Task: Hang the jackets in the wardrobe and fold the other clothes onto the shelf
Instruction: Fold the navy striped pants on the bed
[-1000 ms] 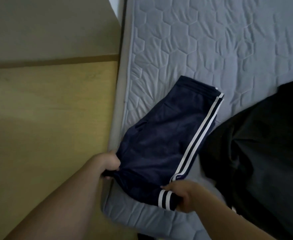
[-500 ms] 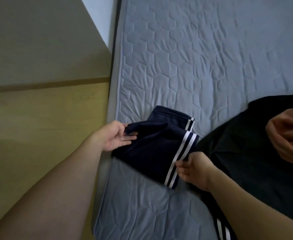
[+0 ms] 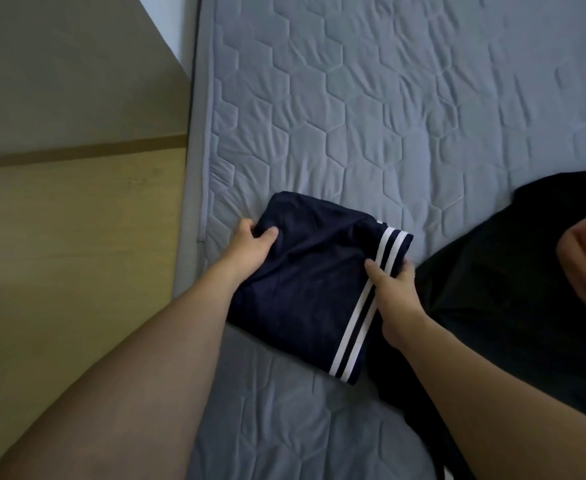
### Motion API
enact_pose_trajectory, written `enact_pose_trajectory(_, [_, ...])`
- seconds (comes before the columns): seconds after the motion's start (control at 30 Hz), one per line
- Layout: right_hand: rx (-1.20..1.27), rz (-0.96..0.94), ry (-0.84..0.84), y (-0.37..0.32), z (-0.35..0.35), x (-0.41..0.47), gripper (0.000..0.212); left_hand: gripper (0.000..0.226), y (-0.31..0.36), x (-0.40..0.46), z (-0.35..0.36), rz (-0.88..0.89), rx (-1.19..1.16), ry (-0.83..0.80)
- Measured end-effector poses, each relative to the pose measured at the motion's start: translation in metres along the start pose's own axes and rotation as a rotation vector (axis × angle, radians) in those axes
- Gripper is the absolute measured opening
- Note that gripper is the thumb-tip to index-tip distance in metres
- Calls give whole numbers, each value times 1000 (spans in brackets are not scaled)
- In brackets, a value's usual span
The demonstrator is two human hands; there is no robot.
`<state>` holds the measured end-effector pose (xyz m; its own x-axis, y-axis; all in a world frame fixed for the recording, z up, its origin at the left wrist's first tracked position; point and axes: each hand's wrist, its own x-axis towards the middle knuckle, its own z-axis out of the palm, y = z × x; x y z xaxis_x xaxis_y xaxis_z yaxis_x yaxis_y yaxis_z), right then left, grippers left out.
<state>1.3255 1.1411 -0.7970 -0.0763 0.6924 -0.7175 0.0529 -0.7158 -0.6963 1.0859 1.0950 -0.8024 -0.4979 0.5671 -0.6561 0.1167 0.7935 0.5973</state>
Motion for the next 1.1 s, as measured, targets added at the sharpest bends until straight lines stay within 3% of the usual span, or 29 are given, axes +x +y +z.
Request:
enact_pose_trajectory(0.07, [57, 41, 23, 3, 3, -2, 67, 61, -11, -8, -13, -101, 23, -79])
enact_pose_trajectory(0.13, [45, 118, 10, 11, 3, -10, 79, 59, -24, -19, -28, -187, 67, -178])
enact_pose_trajectory(0.23, [-33, 316, -98, 26, 0, -29, 69, 44, -42, -33, -34, -214, 86, -292])
enact_pose_trajectory(0.4, [-116, 611, -188, 29, -9, -38, 48, 53, -56, -55, -29, -190, 71, -188])
enact_pose_trajectory(0.5, [-278, 678, -248, 15, -12, -38, 49, 54, -66, -70, -32, -163, 300, -107])
enact_pose_trajectory(0.63, [-544, 321, -18, 11, -3, -39, 55, 39, -62, -78, -28, 59, 316, -48])
enact_pose_trajectory(0.73, [-486, 80, 98, 14, 0, -39, 53, 38, -54, -71, -17, 95, 298, 107])
enact_pose_trajectory(0.8, [-417, 70, 128, 16, 5, -36, 55, 29, -50, -73, -16, 112, 384, 267])
enact_pose_trajectory(0.87, [-410, 48, 213, 20, 12, -41, 69, 32, -56, -83, -24, 439, 657, 410])
enact_pose_trajectory(0.9, [-453, -47, 266, 23, 14, -50, 72, 36, -62, -90, -29, 672, 795, 402])
enact_pose_trajectory(0.97, [-653, -421, 326, 34, 13, -72, 59, 59, -84, -104, -37, 994, 1089, 116])
enact_pose_trajectory(1.03, [-1007, -797, 235, 49, 0, -87, 44, 87, -104, -110, -41, 942, 1433, -259])
enact_pose_trajectory(1.07, [-1192, -919, 118, 58, -9, -92, 42, 92, -111, -110, -40, 863, 1531, -348])
enact_pose_trajectory(1.1, [-1374, -979, -39, 67, -15, -95, 46, 93, -116, -108, -37, 814, 1575, -331])
